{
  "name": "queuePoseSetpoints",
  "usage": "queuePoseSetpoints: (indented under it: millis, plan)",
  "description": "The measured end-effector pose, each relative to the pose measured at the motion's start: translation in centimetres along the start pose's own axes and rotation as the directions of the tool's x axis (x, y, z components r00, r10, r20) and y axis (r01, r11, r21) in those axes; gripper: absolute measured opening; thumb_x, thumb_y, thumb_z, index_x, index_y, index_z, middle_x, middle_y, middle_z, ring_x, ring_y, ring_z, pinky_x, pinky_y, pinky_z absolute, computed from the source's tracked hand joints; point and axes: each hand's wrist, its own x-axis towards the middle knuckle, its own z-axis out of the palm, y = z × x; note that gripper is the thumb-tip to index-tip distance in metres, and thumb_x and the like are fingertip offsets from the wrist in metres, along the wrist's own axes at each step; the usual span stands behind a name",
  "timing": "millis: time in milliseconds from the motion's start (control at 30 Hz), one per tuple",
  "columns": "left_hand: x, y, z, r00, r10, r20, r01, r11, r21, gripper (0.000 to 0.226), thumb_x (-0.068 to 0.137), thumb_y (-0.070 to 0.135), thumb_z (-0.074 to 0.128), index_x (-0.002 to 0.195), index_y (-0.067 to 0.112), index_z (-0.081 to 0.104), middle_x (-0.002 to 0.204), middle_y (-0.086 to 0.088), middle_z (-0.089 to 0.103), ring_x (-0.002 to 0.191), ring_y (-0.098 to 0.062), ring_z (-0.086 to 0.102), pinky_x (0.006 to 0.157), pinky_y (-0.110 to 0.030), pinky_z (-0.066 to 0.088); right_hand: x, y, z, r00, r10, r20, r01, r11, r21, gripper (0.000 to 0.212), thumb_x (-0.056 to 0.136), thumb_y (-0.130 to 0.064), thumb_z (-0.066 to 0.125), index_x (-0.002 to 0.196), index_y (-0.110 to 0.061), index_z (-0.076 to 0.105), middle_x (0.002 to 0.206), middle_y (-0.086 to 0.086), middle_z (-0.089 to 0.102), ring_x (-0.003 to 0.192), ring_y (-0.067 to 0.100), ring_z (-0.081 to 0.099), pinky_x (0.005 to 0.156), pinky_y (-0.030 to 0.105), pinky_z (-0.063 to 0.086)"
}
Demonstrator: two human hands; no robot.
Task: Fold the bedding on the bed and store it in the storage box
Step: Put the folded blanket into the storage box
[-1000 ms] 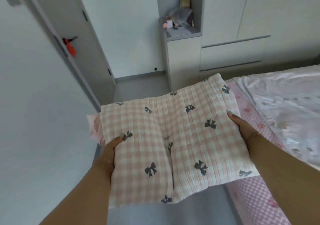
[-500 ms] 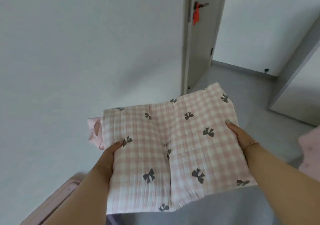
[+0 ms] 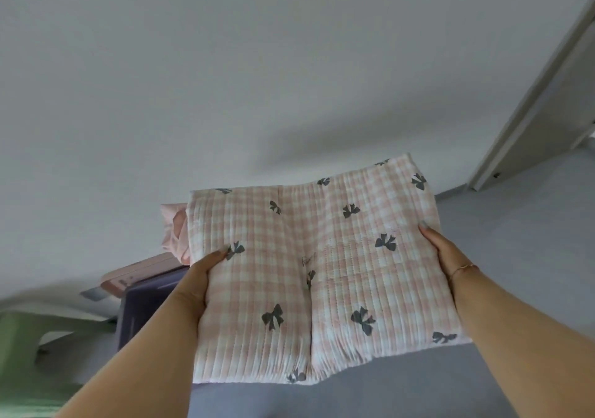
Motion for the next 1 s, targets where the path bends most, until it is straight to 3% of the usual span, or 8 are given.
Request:
queuePoseSetpoints:
  millis: [200, 300, 433, 567, 700, 800, 867, 1000]
  plan:
    - [1.3, 0.7, -9.9, 0.995, -0.024, -0.092, 0.018, 0.998, -0.066, 0.06, 0.083, 0.031, 0.068, 0.133, 0.008, 0.045, 0.095, -0.019, 0.067, 0.081, -0.035, 0.065, 0.058, -0.041, 0.054, 1.7, 3.2, 9.8, 0.999, 0.041, 0.035, -0.038, 0.995, -0.089, 0.05, 0.079, -0.058, 0.06, 0.11, -0.019, 0.066, 0.1, 0.013, 0.072, 0.094, 0.032, 0.067, 0.079, 0.041, 0.053]
    - [2.7, 2.2, -15.2, 0.994, -0.019, -0.106, 0.014, 0.999, -0.053, 0.041, 0.087, 0.027, 0.064, 0.12, 0.013, 0.044, 0.095, -0.018, 0.064, 0.083, -0.035, 0.063, 0.061, -0.043, 0.053, 2.5, 6.1, 15.2, 0.998, 0.057, 0.035, -0.055, 0.996, -0.064, 0.049, 0.081, -0.055, 0.059, 0.112, -0.018, 0.066, 0.099, 0.013, 0.072, 0.092, 0.032, 0.067, 0.075, 0.039, 0.053]
    - [5.0, 4.0, -22.1, 0.995, -0.031, -0.096, 0.029, 0.999, -0.025, 0.022, 0.09, 0.025, 0.062, 0.106, 0.012, 0.054, 0.084, -0.015, 0.069, 0.078, -0.033, 0.065, 0.047, -0.038, 0.056, 3.9, 10.1, 21.9, 0.995, 0.09, 0.048, -0.088, 0.995, -0.042, 0.055, 0.079, -0.054, 0.06, 0.119, -0.016, 0.063, 0.109, 0.015, 0.069, 0.098, 0.034, 0.065, 0.079, 0.042, 0.053]
    - [8.1, 4.1, -28.4, 0.993, -0.06, -0.1, 0.061, 0.998, 0.009, 0.015, 0.091, 0.025, 0.062, 0.099, 0.013, 0.057, 0.09, -0.016, 0.068, 0.081, -0.033, 0.065, 0.054, -0.04, 0.057, 5.5, 14.2, 27.5, 0.99, 0.139, 0.011, -0.138, 0.99, -0.032, 0.064, 0.066, -0.057, 0.069, 0.115, -0.015, 0.066, 0.108, 0.016, 0.07, 0.099, 0.035, 0.066, 0.086, 0.049, 0.053]
    - [11.1, 2.3, -32.4, 0.977, -0.123, -0.175, 0.123, 0.992, -0.012, 0.037, 0.083, 0.025, 0.072, 0.112, 0.017, 0.052, 0.106, -0.02, 0.066, 0.093, -0.039, 0.065, 0.072, -0.051, 0.056, 7.3, 17.6, 30.9, 0.982, 0.186, -0.015, -0.187, 0.981, -0.057, 0.059, 0.069, -0.053, 0.074, 0.111, -0.012, 0.069, 0.104, 0.016, 0.071, 0.096, 0.036, 0.068, 0.09, 0.053, 0.051]
    - [13.3, 0.1, -34.3, 0.953, -0.157, -0.258, 0.167, 0.986, 0.018, 0.048, 0.079, 0.025, 0.077, 0.118, 0.015, 0.051, 0.108, -0.022, 0.067, 0.094, -0.041, 0.066, 0.078, -0.058, 0.054, 9.5, 19.6, 32.7, 0.981, 0.186, -0.049, -0.19, 0.977, -0.098, 0.047, 0.074, -0.045, 0.073, 0.105, -0.01, 0.07, 0.095, 0.016, 0.073, 0.089, 0.035, 0.069, 0.085, 0.048, 0.054]
    - [14.7, -1.5, -35.1, 0.941, -0.17, -0.292, 0.185, 0.983, 0.024, 0.045, 0.077, 0.024, 0.079, 0.114, 0.012, 0.056, 0.104, -0.022, 0.068, 0.092, -0.042, 0.067, 0.079, -0.061, 0.054, 11.2, 20.6, 34.0, 0.981, 0.19, -0.041, -0.193, 0.973, -0.125, 0.039, 0.079, -0.037, 0.072, 0.104, -0.007, 0.069, 0.092, 0.017, 0.073, 0.086, 0.035, 0.069, 0.081, 0.046, 0.055]
    - [18.1, -4.4, -35.9, 0.919, -0.186, -0.347, 0.198, 0.98, -0.001, 0.023, 0.081, 0.013, 0.075, 0.098, 0.008, 0.06, 0.097, -0.022, 0.068, 0.088, -0.039, 0.067, 0.078, -0.053, 0.055, 14.4, 22.8, 35.5, 0.982, 0.182, -0.04, -0.186, 0.967, -0.176, 0.028, 0.083, -0.026, 0.069, 0.106, -0.01, 0.066, 0.095, 0.016, 0.072, 0.088, 0.036, 0.068, 0.087, 0.051, 0.052]
